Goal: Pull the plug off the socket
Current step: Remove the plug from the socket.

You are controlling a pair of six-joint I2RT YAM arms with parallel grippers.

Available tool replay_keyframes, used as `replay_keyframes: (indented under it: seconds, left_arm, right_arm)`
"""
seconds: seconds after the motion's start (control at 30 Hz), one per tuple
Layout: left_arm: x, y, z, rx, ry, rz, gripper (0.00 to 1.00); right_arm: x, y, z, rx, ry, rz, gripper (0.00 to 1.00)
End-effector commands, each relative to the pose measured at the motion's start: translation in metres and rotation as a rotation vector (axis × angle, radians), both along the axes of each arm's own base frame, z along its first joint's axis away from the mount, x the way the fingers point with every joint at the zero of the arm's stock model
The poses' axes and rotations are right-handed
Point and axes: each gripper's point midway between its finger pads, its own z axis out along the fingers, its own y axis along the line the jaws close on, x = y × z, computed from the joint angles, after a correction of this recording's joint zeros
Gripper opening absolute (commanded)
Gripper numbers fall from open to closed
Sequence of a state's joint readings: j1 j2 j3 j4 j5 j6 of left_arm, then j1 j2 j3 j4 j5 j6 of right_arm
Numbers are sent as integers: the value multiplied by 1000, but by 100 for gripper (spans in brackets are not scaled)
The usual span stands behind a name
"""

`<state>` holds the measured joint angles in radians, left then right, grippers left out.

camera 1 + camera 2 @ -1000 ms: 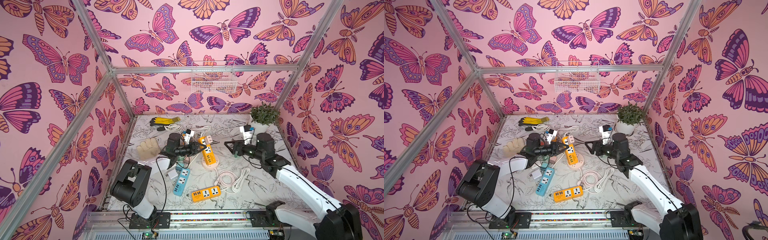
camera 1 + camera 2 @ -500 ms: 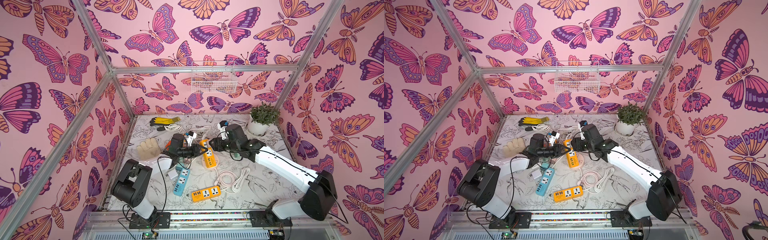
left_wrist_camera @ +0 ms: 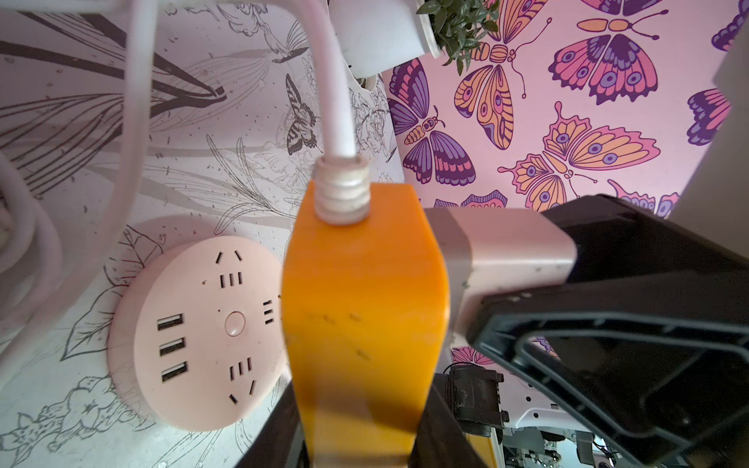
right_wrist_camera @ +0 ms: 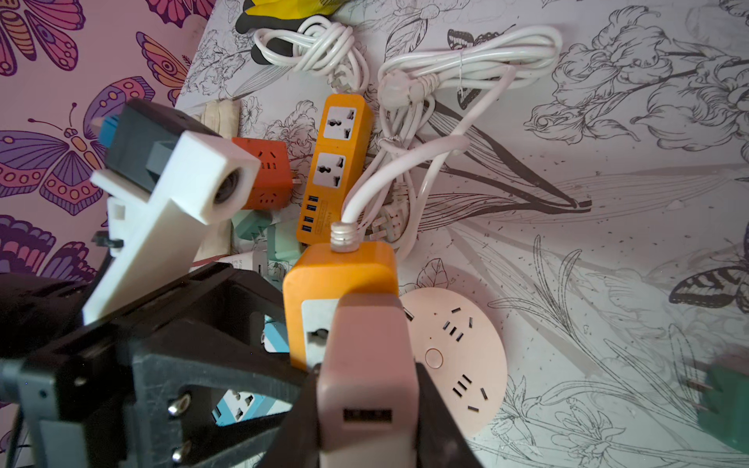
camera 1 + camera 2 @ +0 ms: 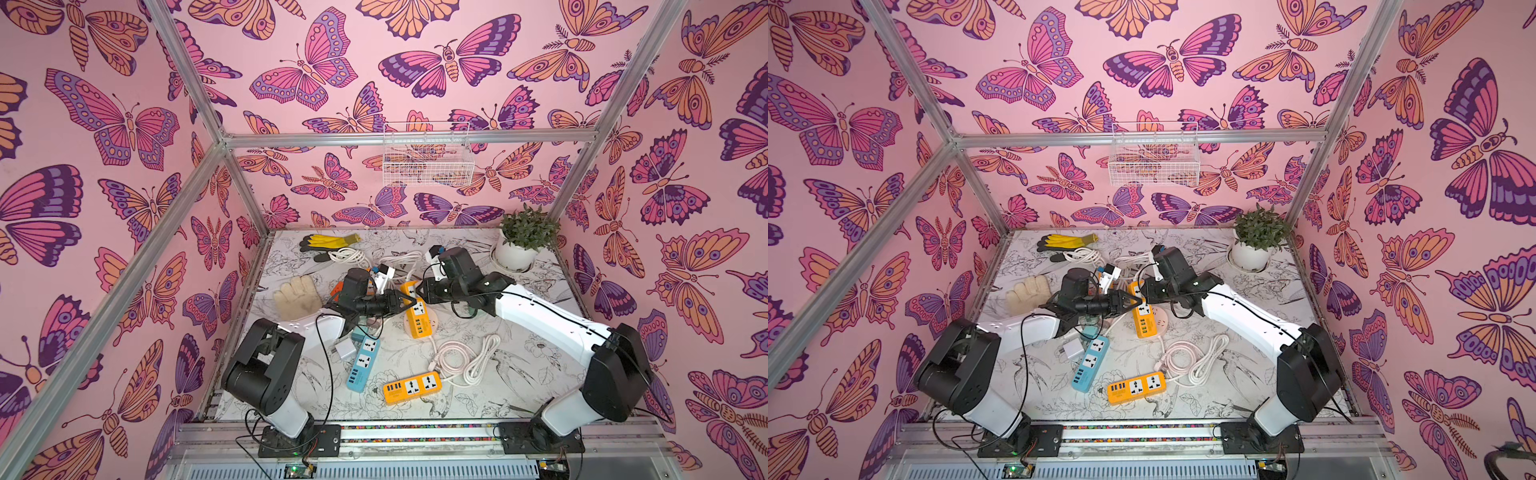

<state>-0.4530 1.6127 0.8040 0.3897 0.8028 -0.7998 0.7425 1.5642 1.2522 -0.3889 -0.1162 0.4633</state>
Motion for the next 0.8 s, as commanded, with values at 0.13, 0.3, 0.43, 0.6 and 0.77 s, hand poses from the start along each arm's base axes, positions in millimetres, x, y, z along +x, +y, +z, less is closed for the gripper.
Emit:
replay_keyframes:
  seconds: [0.13, 0.3, 0.43, 0.6, 0.77]
  left_arm:
    - [11, 8, 10, 4, -45, 32, 18]
    - [13, 6, 9, 5, -41, 21, 18]
    - [9, 7, 14, -2, -53, 8, 18]
    - [10, 8, 14, 0, -53, 11, 18]
    - [12, 8, 11, 2, -47, 12, 18]
  right_arm:
    - [-4, -11, 25, 8, -64, -61, 18]
    - [-13, 2, 24, -116, -63, -25, 16]
    - [2, -8, 29, 112, 72, -26, 16]
    - [-1, -24, 27, 145, 58, -54, 16]
    - [-10, -34, 28, 83, -11, -72, 16]
